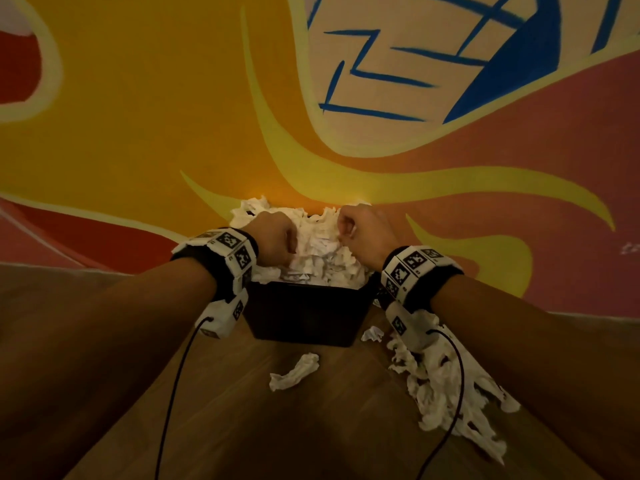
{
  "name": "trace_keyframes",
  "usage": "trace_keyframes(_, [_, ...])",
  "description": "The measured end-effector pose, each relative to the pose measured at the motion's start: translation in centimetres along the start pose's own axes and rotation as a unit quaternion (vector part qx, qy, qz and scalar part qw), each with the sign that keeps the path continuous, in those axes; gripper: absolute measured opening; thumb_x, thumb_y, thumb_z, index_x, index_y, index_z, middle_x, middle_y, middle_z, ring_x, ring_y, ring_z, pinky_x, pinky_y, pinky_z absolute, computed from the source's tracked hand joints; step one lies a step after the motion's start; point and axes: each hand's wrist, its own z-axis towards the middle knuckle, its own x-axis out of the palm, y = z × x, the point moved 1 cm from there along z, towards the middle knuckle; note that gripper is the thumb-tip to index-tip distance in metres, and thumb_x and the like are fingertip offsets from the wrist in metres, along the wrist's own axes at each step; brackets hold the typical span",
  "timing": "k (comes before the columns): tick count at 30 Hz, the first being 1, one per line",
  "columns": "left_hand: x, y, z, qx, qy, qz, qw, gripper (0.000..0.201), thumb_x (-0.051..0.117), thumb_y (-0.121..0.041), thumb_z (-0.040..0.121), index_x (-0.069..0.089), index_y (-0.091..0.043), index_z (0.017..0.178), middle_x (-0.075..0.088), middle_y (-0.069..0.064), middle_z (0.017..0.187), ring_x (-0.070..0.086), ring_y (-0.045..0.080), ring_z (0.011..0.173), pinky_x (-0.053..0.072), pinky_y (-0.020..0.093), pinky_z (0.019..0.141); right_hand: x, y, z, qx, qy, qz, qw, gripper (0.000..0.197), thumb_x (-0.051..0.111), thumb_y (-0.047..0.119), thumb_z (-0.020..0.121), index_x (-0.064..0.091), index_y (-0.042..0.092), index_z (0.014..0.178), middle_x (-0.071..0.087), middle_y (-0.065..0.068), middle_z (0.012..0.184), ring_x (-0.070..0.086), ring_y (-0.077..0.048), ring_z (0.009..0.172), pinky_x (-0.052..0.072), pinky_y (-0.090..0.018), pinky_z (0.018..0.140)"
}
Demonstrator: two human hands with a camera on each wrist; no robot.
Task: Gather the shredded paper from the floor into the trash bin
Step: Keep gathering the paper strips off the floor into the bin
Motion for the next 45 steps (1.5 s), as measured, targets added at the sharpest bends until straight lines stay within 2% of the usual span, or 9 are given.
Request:
trace_keyframes(6, [0.9, -1.4, -0.4, 0.001, -0.125, 0.228, 0.965, 0.055, 0.068, -0.028, 0.084, 0.034, -0.022, 0.127, 0.044, 0.014, 0.121, 0.043, 0.039, 0.111, 0.043, 0.049, 0.08, 1.5, 0.6, -0.2, -0.049, 0.108, -0.002, 0.993, 0.025, 0.041, 0.041, 0.094, 0.055, 0.038, 0.114, 0.051, 0.0, 0.102, 0.051, -0.019, 0.09, 0.038, -0.028, 0.07])
trace_keyframes(10, [2.2, -0.8, -0.4, -0.06, -0.044, 0.226, 0.971, 0.029, 0.05, -0.017, 0.093, 0.049, -0.018, 0.122, 0.049, 0.012, 0.124, 0.049, 0.038, 0.115, 0.046, 0.051, 0.092, 1.9, 0.1, -1.1, -0.07, 0.117, -0.184, 0.973, 0.043, 0.04, 0.061, 0.09, 0.05, 0.045, 0.128, 0.048, -0.004, 0.128, 0.042, -0.03, 0.113, 0.039, -0.042, 0.088])
trace_keyframes(18, [3.2, -0.3, 0.5, -0.047, 0.142, 0.146, 0.978, 0.025, 0.044, -0.02, 0.099, 0.057, 0.001, 0.104, 0.055, 0.025, 0.092, 0.059, 0.033, 0.082, 0.049, 0.044, 0.074, 2.5, 0.5, -1.5, -0.054, 0.203, -0.093, 0.973, 0.033, 0.059, 0.033, 0.092, 0.066, 0.022, 0.122, 0.064, -0.005, 0.124, 0.06, -0.023, 0.108, 0.042, -0.021, 0.071])
trace_keyframes(24, [2.8, -1.5, 0.3, -0.063, 0.208, 0.12, 0.969, 0.033, 0.037, -0.025, 0.102, 0.061, -0.002, 0.103, 0.056, 0.024, 0.093, 0.052, 0.027, 0.069, 0.041, 0.041, 0.071, 2.7, 1.0, -0.6, -0.008, 0.265, -0.138, 0.954, 0.03, 0.05, 0.023, 0.095, 0.066, 0.02, 0.12, 0.065, -0.006, 0.122, 0.061, -0.027, 0.106, 0.052, -0.039, 0.089])
trace_keyframes(26, [2.4, -1.7, -0.2, -0.066, 0.199, 0.101, 0.972, 0.032, 0.039, -0.026, 0.101, 0.053, -0.01, 0.077, 0.048, 0.013, 0.072, 0.04, 0.021, 0.059, 0.035, 0.036, 0.066, 2.3, 1.2, -0.8, -0.006, 0.264, -0.117, 0.957, 0.032, 0.049, 0.022, 0.096, 0.062, 0.017, 0.124, 0.061, -0.007, 0.127, 0.059, -0.027, 0.11, 0.05, -0.041, 0.092])
trace_keyframes(31, [-0.8, -3.2, -2.7, -0.057, 0.097, 0.186, 0.976, 0.052, 0.046, -0.043, 0.096, 0.039, -0.012, 0.137, 0.051, 0.013, 0.131, 0.054, 0.031, 0.113, 0.047, 0.04, 0.088, 0.0, 0.9, -2.3, -0.054, 0.216, -0.123, 0.967, 0.039, 0.056, 0.034, 0.09, 0.055, 0.023, 0.128, 0.046, -0.004, 0.133, 0.046, -0.023, 0.123, 0.043, -0.044, 0.099])
trace_keyframes(38, [-2.3, -8.3, -7.4, 0.019, -0.086, 0.254, 0.963, 0.024, 0.058, -0.037, 0.088, 0.05, -0.018, 0.1, 0.044, 0.003, 0.083, 0.05, 0.028, 0.08, 0.037, 0.033, 0.06, -4.5, -0.4, -7.3, -0.087, 0.023, -0.089, 0.992, 0.038, 0.052, 0.037, 0.086, 0.048, 0.028, 0.123, 0.042, 0.002, 0.127, 0.045, -0.018, 0.109, 0.04, -0.03, 0.084])
trace_keyframes(42, [3.4, -10.1, -7.6, 0.086, 0.142, 0.131, 0.977, 0.025, 0.06, -0.036, 0.088, 0.058, -0.016, 0.073, 0.055, -0.001, 0.067, 0.054, 0.013, 0.059, 0.045, 0.027, 0.054, -5.8, -3.3, -11.0, -0.083, -0.023, -0.038, 0.996, 0.016, 0.055, 0.016, 0.087, 0.056, 0.019, 0.103, 0.041, 0.015, 0.091, 0.045, -0.01, 0.088, 0.035, -0.018, 0.08])
trace_keyframes(45, [10.4, -9.0, -6.8, 0.008, 0.353, 0.114, 0.929, 0.024, 0.054, -0.032, 0.096, 0.064, -0.01, 0.1, 0.064, 0.002, 0.097, 0.062, 0.015, 0.082, 0.05, 0.027, 0.072, -6.4, -6.2, -13.4, -0.082, 0.03, -0.044, 0.995, 0.011, 0.054, 0.006, 0.087, 0.056, 0.017, 0.089, 0.042, 0.018, 0.077, 0.044, -0.003, 0.068, 0.034, -0.012, 0.064])
